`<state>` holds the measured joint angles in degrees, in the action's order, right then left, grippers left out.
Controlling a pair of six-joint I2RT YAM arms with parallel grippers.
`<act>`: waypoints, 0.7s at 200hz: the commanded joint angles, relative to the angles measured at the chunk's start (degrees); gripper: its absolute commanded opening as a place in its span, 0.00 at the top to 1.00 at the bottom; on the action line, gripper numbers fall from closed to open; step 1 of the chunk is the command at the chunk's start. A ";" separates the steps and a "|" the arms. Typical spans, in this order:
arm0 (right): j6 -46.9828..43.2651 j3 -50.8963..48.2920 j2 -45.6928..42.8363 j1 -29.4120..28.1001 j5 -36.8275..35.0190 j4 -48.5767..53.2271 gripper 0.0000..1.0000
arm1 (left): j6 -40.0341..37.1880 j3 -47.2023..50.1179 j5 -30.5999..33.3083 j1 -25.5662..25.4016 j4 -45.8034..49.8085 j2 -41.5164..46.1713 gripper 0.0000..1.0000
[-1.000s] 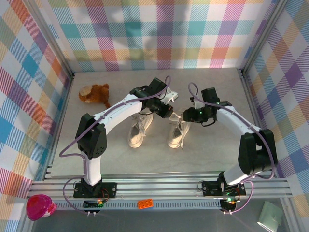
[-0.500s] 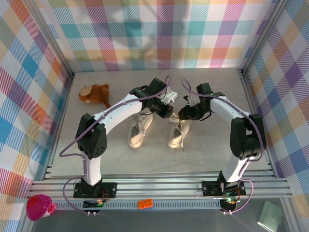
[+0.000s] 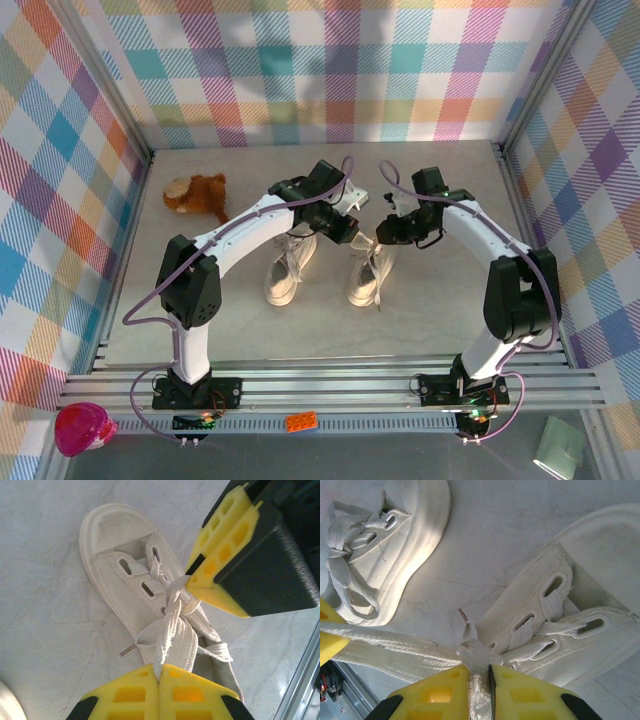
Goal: Tie the shoes
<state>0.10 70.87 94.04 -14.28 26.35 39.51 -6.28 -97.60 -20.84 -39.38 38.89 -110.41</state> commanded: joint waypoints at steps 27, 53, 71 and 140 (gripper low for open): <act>6.39 -5.36 -5.18 0.22 -5.18 -4.59 0.89 | -0.40 -1.80 0.58 0.62 0.66 1.12 1.00; 8.27 -8.05 -7.47 0.18 -6.21 -6.78 0.91 | -0.48 -1.71 0.36 0.62 0.62 1.07 1.00; 8.54 -9.84 -9.12 0.22 -6.75 -7.96 0.93 | -0.72 -1.71 0.12 0.62 0.41 0.99 1.00; 1.97 -17.56 -12.57 0.22 -1.19 -16.86 0.98 | -1.98 -0.48 -2.10 1.39 -2.84 0.71 1.00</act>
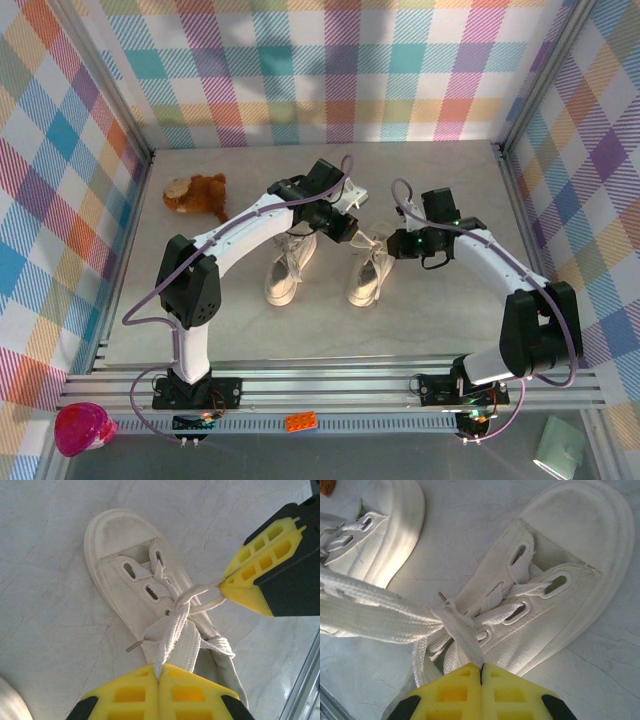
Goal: Tie the shoes
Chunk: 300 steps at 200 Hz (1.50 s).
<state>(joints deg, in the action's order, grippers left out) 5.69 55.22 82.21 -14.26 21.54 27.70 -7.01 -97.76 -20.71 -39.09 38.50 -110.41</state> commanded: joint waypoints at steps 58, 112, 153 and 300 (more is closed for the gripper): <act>-7.54 -5.86 -2.40 0.37 5.25 -10.58 1.00 | -1.95 2.58 -5.28 2.88 -6.05 0.66 1.00; -7.28 -6.99 -4.98 2.17 4.88 -13.25 1.00 | -3.37 3.93 -6.56 2.97 -7.65 0.02 1.00; -10.77 -6.20 -3.81 2.69 6.92 -10.12 1.00 | -6.65 5.73 -5.91 3.05 -9.43 0.32 0.85; -16.89 -5.00 -1.26 2.81 10.39 -7.67 1.00 | -45.36 14.46 -19.60 4.38 -24.10 5.21 0.38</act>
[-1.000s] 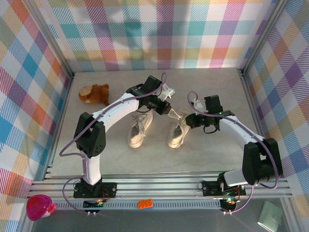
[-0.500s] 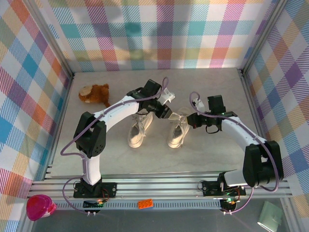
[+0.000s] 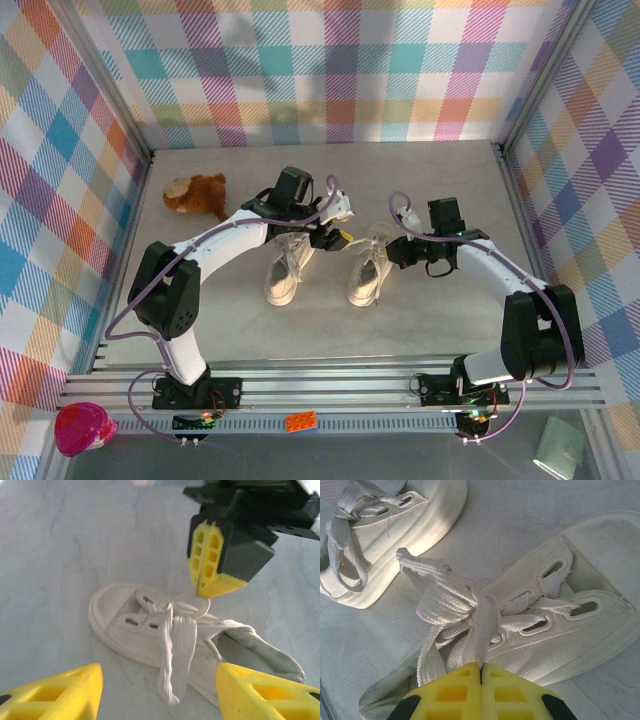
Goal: Tie the shoes
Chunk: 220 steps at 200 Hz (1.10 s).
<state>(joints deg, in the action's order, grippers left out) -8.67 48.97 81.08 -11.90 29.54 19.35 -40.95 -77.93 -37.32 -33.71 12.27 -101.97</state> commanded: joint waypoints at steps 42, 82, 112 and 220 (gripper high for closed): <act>-4.52 1.00 0.17 0.56 4.03 0.65 1.00 | -17.30 -9.38 -5.85 -2.49 6.54 -9.03 0.36; -5.74 0.33 -0.39 0.66 4.12 0.07 1.00 | -20.73 -10.19 -5.50 -4.55 7.68 -11.58 0.32; -6.43 0.26 -0.40 0.65 4.39 0.40 1.00 | -23.56 -11.56 -1.99 -6.24 9.48 -13.31 0.30; -7.15 -0.01 -0.48 0.65 4.65 0.95 1.00 | -26.85 -14.08 2.52 -8.95 10.99 -16.19 0.32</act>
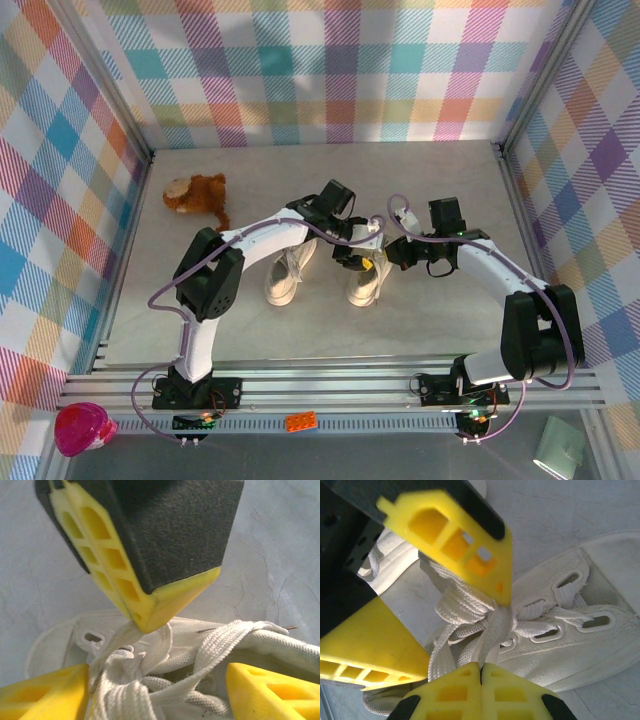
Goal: Tie the shoes
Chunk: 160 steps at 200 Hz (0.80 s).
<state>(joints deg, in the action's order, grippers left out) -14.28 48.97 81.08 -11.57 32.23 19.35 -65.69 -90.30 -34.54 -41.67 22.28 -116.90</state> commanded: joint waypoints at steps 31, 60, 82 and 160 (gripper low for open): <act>-1.71 -0.01 -0.57 0.32 1.83 1.00 1.00 | -1.22 -1.81 0.09 -1.04 0.48 -1.47 0.42; -1.71 -0.19 -0.48 0.32 1.65 0.95 1.00 | -0.14 -1.81 -0.08 -0.82 0.43 -1.18 0.52; -1.80 -0.58 -0.81 0.32 1.43 0.57 1.00 | 0.39 -1.75 -0.08 -0.61 0.66 -0.87 0.55; -2.99 -1.06 -1.54 0.32 1.30 0.32 1.00 | 3.70 -1.37 -2.17 1.31 -0.53 0.03 0.68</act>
<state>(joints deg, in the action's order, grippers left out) -15.46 48.49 81.06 -11.57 32.18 19.33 -63.35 -90.83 -34.09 -41.43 22.20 -117.78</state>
